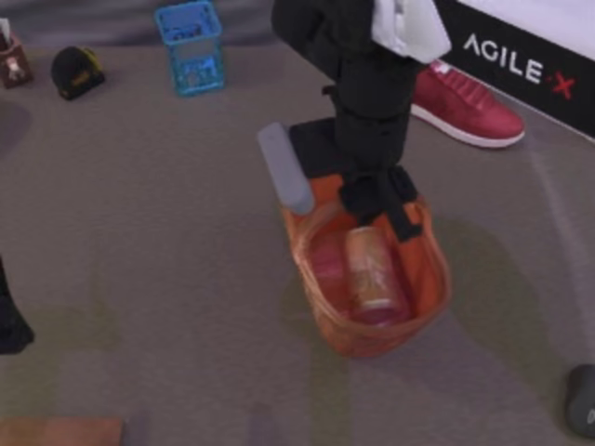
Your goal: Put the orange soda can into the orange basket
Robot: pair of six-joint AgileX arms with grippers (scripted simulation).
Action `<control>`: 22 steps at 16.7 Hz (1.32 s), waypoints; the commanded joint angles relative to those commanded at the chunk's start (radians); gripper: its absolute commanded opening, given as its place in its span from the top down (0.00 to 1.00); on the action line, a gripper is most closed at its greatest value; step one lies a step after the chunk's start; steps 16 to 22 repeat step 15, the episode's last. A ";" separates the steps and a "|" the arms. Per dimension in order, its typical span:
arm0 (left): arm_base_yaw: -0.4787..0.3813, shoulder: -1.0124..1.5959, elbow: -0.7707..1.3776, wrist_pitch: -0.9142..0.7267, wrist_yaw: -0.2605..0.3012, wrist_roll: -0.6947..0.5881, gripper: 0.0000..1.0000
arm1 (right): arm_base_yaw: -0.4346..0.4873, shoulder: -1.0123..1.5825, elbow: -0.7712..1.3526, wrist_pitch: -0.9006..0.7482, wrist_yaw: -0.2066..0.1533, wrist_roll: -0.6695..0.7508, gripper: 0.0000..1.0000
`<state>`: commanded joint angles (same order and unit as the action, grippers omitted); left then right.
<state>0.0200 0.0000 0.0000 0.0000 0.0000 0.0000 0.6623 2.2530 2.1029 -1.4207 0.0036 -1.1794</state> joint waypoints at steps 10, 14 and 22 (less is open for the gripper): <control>0.000 0.000 0.000 0.000 0.000 0.000 0.00 | -0.011 -0.004 0.072 -0.075 0.000 -0.016 1.00; 0.000 0.000 0.000 0.000 0.000 0.000 0.00 | -0.028 -0.016 0.169 -0.186 0.000 -0.036 1.00; 0.000 0.000 0.000 0.000 0.000 0.000 0.00 | -0.029 -0.016 0.172 -0.190 0.000 -0.037 1.00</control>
